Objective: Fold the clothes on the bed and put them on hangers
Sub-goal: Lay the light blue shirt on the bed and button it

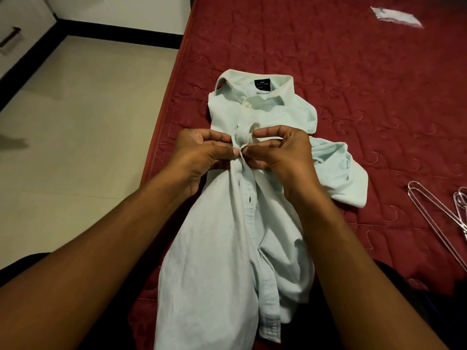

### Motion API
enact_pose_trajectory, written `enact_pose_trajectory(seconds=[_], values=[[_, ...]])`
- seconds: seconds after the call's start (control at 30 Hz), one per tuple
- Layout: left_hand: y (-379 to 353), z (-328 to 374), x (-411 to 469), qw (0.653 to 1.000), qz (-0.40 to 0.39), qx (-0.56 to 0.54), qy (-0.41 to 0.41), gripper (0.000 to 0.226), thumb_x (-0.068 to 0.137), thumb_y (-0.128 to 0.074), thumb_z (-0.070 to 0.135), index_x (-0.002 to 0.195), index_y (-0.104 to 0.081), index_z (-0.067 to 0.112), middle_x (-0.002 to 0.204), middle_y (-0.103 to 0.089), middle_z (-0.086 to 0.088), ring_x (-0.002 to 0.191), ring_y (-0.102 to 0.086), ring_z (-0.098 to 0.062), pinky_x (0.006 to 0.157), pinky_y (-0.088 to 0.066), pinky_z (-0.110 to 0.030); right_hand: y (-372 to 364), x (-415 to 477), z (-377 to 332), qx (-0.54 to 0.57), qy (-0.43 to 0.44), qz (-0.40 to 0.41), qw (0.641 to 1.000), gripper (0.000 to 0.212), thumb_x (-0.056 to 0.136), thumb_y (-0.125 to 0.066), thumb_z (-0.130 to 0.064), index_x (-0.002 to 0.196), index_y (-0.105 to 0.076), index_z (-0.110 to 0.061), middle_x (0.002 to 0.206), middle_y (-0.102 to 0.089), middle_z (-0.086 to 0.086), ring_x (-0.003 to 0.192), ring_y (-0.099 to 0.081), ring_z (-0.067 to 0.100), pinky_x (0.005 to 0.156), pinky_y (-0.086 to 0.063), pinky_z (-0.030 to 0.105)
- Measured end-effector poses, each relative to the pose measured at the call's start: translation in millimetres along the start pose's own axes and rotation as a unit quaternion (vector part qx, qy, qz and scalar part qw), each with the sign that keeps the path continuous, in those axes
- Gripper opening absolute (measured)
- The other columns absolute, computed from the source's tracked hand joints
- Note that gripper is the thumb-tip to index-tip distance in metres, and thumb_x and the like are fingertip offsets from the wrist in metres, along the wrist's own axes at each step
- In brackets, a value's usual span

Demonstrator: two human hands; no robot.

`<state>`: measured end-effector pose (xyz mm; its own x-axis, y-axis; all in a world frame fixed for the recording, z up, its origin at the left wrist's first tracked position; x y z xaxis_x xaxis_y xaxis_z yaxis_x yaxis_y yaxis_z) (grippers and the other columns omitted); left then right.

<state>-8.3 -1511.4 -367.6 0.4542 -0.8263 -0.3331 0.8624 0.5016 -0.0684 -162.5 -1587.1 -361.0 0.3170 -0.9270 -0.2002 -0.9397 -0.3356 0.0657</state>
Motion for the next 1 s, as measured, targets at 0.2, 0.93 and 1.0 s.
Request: enact_pose_trajectory(seconds=[0.2,0.93,1.0], values=[[-2.4,-1.1,-3.5,1.000,0.016,-0.025,-0.007,0.027,0.079,-0.081,-0.001,0.103,-0.070,-0.010,0.090,-0.076,-0.022,0.076,-0.075,-0.029,0.066,-0.063,-0.033,-5.2,-4.9,-5.2,-0.184,0.136,0.040,0.973,0.029,0.075,-0.084,-0.006,0.098,-0.071,-0.018,0.071,-0.075,-0.004,0.066,-0.074,0.007,0.074,-0.064,0.039],[-9.3,-4.5,1.7,0.989,0.050,0.061,-0.125,0.036,0.089,-0.069,-0.008,0.120,-0.064,0.009,0.087,-0.069,-0.020,0.076,-0.068,-0.022,0.070,-0.058,-0.034,-10.7,-7.3,-2.0,0.149,-0.082,-0.040,0.985,0.044,0.078,-0.080,0.011,0.117,-0.060,0.004,0.090,-0.076,0.024,0.078,-0.076,0.031,0.072,-0.064,0.035],[-6.8,-0.9,0.5,0.992,0.020,0.040,-0.120,0.037,0.090,-0.066,-0.010,0.124,-0.063,0.005,0.083,-0.070,-0.016,0.074,-0.071,-0.021,0.069,-0.060,-0.036,-8.8,-7.5,-2.5,0.171,-0.100,-0.048,0.979,0.041,0.079,-0.079,0.012,0.115,-0.059,0.004,0.086,-0.076,0.020,0.077,-0.076,0.030,0.072,-0.064,0.034]])
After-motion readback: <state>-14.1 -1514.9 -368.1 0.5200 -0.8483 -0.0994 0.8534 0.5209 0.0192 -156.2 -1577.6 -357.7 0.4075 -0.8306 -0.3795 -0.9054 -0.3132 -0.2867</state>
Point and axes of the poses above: each hand's wrist, its own x-axis towards the middle knuckle, its own y-axis out of the back of the hand, z = x × y, the point moved 3 cm from there along x, towards the middle knuckle
